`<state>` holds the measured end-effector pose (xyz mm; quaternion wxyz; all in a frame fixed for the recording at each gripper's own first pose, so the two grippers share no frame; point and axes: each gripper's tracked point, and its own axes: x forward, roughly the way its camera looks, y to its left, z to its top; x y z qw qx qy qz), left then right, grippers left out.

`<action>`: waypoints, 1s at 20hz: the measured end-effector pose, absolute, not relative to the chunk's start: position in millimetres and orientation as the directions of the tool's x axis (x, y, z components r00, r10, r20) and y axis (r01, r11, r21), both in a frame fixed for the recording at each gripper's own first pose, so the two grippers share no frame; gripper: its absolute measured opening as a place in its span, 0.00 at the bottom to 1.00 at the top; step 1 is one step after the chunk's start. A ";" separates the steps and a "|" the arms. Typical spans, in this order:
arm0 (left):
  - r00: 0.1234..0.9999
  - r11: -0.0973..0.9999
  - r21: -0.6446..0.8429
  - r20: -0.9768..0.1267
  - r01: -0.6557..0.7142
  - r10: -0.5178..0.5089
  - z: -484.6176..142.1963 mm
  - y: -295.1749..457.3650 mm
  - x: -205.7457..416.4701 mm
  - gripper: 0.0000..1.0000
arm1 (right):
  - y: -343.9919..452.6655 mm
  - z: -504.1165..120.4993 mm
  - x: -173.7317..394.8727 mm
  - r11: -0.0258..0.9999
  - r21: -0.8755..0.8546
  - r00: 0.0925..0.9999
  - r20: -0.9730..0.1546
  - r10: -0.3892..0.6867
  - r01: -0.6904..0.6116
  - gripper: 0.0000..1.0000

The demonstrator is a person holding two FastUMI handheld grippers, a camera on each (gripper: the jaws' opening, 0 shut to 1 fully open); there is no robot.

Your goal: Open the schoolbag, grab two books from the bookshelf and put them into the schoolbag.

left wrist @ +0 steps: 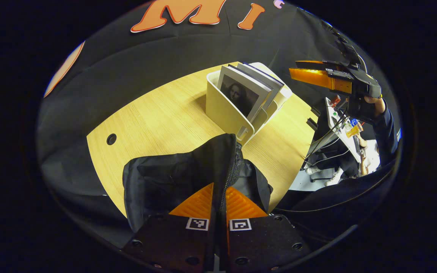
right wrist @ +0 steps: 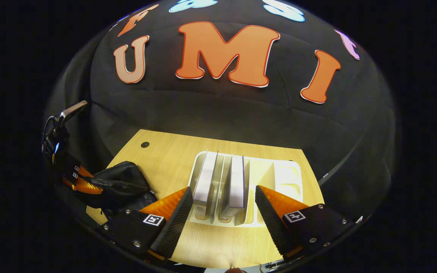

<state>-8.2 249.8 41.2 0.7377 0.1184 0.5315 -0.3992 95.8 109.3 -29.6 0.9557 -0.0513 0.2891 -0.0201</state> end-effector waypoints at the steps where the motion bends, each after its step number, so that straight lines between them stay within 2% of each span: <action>1: 0.110 0.652 -0.257 -0.878 0.714 -0.466 41.3 250.0 -9.9 0.06 | 111.4 -31.4 95.3 0.994 -0.113 0.823 -0.565 -0.061 -0.004 0.99; 13: 0.117 0.676 -0.263 -0.879 0.689 -0.462 32.3 251.2 -9.6 0.06 | 132.3 -56.0 126.6 0.998 -0.023 0.734 -0.679 0.030 -0.062 0.99; 20: 0.118 0.687 -0.264 -0.882 0.677 -0.456 25.0 246.8 -13.9 0.06 | 128.6 -41.9 122.2 0.999 -0.029 0.799 -0.601 0.013 -0.039 0.99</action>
